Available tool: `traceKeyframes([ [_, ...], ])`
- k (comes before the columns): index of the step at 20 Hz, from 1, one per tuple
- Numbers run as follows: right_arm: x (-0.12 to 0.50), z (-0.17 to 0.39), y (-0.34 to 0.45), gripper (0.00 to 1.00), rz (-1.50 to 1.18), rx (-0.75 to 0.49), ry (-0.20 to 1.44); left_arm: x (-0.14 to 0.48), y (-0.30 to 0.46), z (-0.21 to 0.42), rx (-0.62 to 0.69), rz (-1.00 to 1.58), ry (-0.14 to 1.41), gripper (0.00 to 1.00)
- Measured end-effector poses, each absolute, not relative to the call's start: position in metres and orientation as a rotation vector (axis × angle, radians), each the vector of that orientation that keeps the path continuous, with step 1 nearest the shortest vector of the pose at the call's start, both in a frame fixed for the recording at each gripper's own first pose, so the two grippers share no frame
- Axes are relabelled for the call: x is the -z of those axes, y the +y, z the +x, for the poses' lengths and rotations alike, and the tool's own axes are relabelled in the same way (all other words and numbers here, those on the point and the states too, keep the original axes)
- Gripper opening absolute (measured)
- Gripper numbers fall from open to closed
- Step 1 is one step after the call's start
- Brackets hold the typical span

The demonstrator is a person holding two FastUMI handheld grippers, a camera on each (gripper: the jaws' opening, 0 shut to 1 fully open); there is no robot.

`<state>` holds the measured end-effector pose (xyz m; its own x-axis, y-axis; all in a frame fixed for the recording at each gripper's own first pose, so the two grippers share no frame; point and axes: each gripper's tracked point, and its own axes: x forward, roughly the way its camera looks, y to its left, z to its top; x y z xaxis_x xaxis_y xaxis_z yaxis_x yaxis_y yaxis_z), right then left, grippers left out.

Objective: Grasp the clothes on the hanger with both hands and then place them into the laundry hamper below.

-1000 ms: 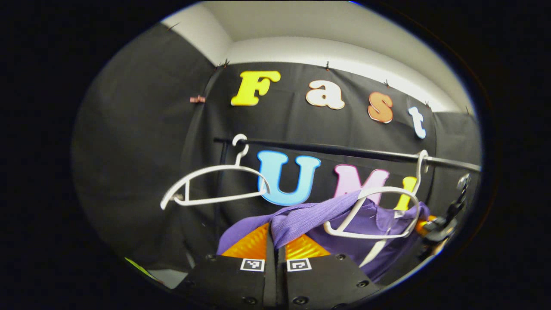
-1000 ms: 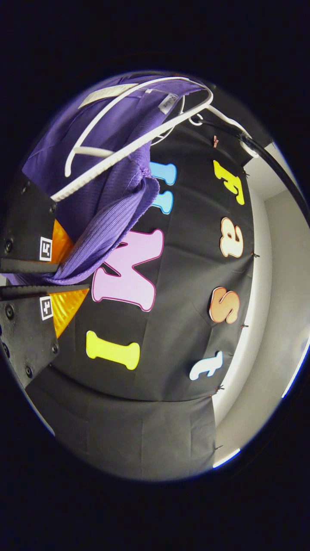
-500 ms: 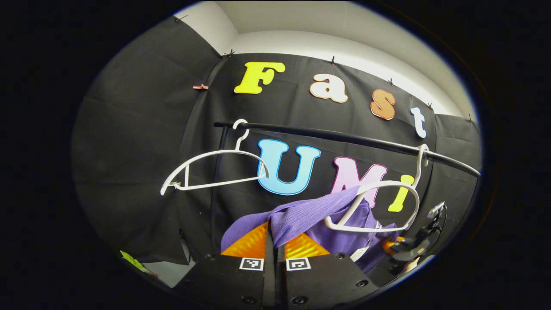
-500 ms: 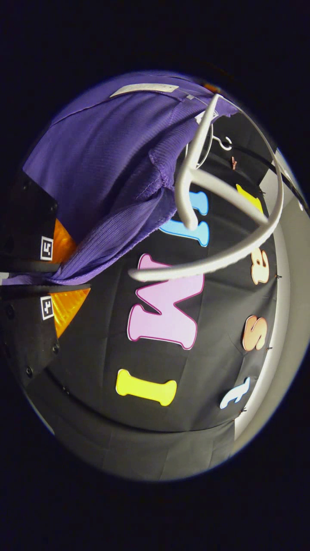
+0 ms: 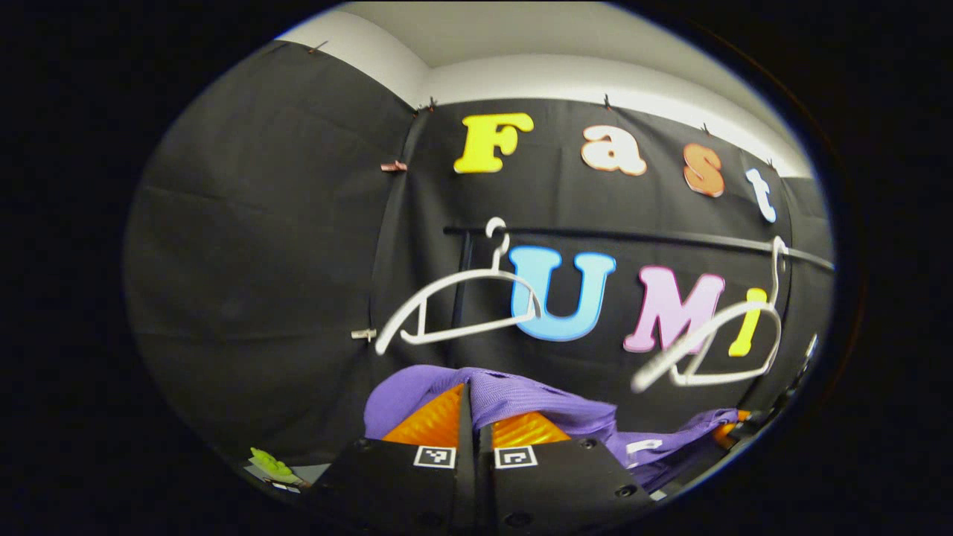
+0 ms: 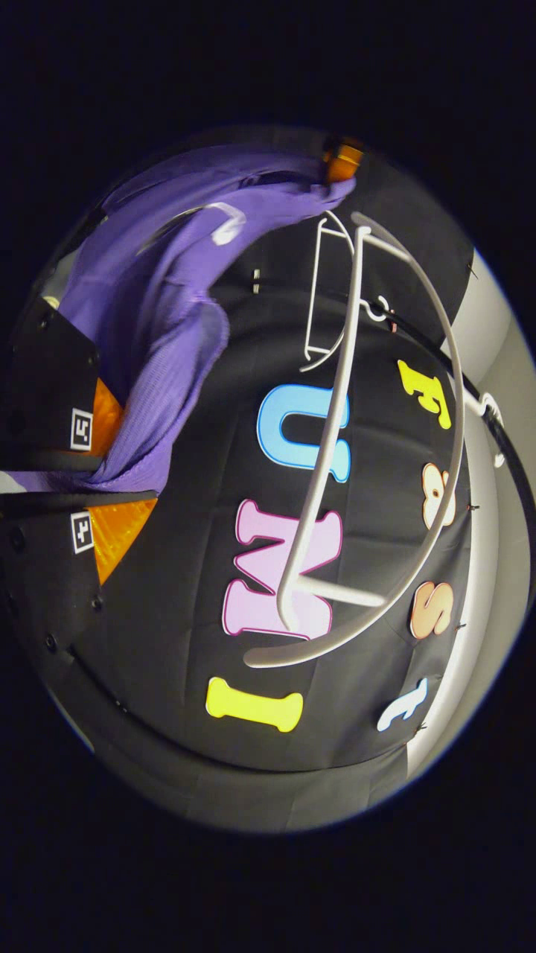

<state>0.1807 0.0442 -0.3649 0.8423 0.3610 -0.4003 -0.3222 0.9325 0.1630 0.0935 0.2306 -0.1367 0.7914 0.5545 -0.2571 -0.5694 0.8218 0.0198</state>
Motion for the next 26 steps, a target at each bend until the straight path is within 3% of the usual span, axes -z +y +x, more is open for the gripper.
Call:
traceKeyframes([
  [4,0.335,0.141,0.098,0.15,0.135,-0.462,0.457,0.224,0.155,0.106,-0.424,-0.171,0.409,0.05],
  [10,0.352,0.108,0.146,0.15,0.02,-0.609,0.514,0.286,0.071,0.141,-0.18,-0.165,0.5,0.05],
  [13,0.374,0.111,0.142,0.11,0.012,-0.612,0.565,0.31,0.066,0.149,-0.166,-0.169,0.516,0.05],
  [14,0.385,0.109,0.144,0.15,0.011,-0.616,0.587,0.321,0.066,0.152,-0.169,-0.175,0.532,0.05],
  [20,0.44,0.076,0.153,0.15,0.024,-0.671,0.731,0.379,0.072,0.146,-0.203,-0.199,0.64,0.05],
  [26,0.517,0.038,0.17,0.16,0.061,-0.691,1.003,0.448,0.073,0.137,-0.25,-0.341,0.852,0.08],
])
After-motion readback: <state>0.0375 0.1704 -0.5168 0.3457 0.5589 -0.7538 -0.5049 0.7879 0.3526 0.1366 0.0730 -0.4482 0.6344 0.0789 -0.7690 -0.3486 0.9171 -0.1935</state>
